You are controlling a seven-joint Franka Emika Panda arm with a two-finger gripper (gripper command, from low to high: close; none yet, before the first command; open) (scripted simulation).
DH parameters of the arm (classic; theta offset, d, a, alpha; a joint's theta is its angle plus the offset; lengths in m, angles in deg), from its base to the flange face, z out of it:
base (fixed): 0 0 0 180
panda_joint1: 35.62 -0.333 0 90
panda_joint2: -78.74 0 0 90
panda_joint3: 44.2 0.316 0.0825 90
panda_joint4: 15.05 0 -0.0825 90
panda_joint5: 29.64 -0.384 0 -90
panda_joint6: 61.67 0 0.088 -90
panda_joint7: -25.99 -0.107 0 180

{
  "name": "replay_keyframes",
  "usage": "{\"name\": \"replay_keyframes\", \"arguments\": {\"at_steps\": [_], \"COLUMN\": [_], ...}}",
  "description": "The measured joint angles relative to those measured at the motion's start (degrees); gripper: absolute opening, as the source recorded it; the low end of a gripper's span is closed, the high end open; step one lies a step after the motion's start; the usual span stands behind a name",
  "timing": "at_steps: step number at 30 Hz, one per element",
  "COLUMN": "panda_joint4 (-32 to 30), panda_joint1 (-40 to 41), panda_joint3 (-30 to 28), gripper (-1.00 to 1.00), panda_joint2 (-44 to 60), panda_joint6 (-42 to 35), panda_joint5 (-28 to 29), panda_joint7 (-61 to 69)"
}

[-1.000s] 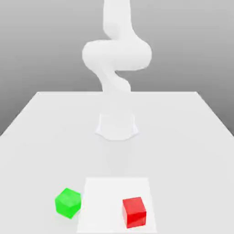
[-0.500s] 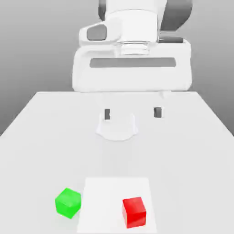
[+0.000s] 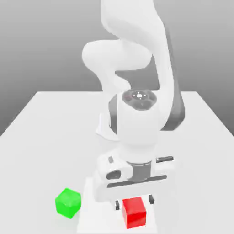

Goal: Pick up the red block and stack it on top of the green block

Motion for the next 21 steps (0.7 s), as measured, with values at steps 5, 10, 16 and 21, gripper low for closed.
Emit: {"name": "replay_keyframes", "arguments": {"at_steps": [5,10,16,21], "panda_joint4": [0.14,-1.01,-4.75,-5.79], "panda_joint1": [0.01,0.29,10.0,14.29], "panda_joint3": [-0.01,0.36,-7.55,-8.34], "gripper": [-1.0,-1.0,-1.0,-1.0], "panda_joint2": [0.94,-6.51,-15.94,-11.82], "panda_joint6": [0.77,-5.54,-11.22,-6.14], "panda_joint5": [0.14,-0.27,-1.27,-3.83], "panda_joint7": [-0.12,0.2,-2.83,-2.72]}}
